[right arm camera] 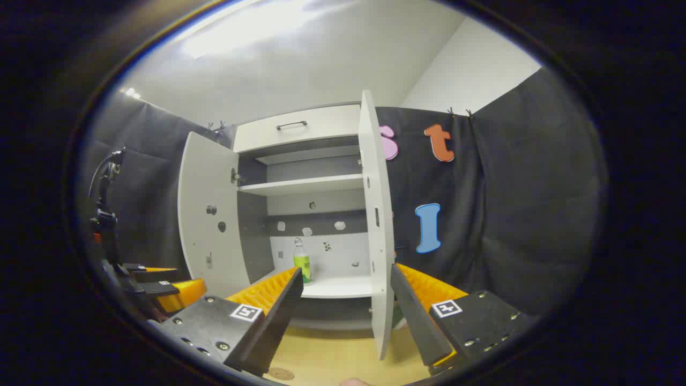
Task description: Grasp the bottle in the cabinet with the left hand and place it on the coaster, then close the right door with the right hand and the left door with the left hand.
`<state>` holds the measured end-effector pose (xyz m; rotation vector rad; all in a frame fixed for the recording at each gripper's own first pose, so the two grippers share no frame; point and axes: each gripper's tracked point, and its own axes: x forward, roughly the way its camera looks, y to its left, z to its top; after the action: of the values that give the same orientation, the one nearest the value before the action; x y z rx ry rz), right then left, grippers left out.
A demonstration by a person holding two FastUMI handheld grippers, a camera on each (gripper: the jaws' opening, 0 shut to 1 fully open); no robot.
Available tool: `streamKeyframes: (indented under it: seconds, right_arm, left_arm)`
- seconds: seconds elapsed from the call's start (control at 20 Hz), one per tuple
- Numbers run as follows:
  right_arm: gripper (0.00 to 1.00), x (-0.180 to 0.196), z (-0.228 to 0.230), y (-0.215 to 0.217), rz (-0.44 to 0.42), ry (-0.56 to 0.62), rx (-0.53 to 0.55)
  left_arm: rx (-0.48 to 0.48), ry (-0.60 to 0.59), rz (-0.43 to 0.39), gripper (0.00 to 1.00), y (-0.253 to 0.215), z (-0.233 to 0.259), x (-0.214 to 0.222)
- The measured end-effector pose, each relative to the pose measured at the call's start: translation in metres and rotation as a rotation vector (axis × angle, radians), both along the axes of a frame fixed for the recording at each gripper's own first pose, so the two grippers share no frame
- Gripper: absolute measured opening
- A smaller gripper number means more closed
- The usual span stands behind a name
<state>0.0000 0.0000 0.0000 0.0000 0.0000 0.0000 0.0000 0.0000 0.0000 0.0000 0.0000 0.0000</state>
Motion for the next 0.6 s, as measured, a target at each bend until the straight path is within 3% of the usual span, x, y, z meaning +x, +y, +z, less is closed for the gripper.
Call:
streamKeyframes:
  seconds: [0.05, 0.1, 0.4, 0.45, 0.6]
  right_arm:
    - [0.94, 0.000, 0.002, -0.002, 0.005, -0.009, -0.006]
    - [0.99, 0.001, 0.001, -0.004, 0.010, -0.011, -0.010]
    - [0.99, 0.008, 0.010, 0.004, 0.042, -0.049, -0.021]
    - [0.94, 0.010, 0.010, 0.008, 0.048, -0.047, -0.019]
    - [0.99, 0.021, 0.004, 0.015, 0.048, -0.041, -0.047]
  left_arm:
    - [-0.002, 0.000, 0.002, 0.99, 0.000, 0.001, 0.003]
    - [0.004, -0.001, 0.010, 0.99, 0.001, 0.002, 0.004]
    - [0.044, -0.069, 0.044, 0.99, 0.016, 0.024, 0.013]
    - [0.048, -0.071, 0.045, 0.99, 0.018, 0.024, 0.015]
    - [0.044, -0.067, 0.034, 0.99, 0.023, 0.021, 0.029]
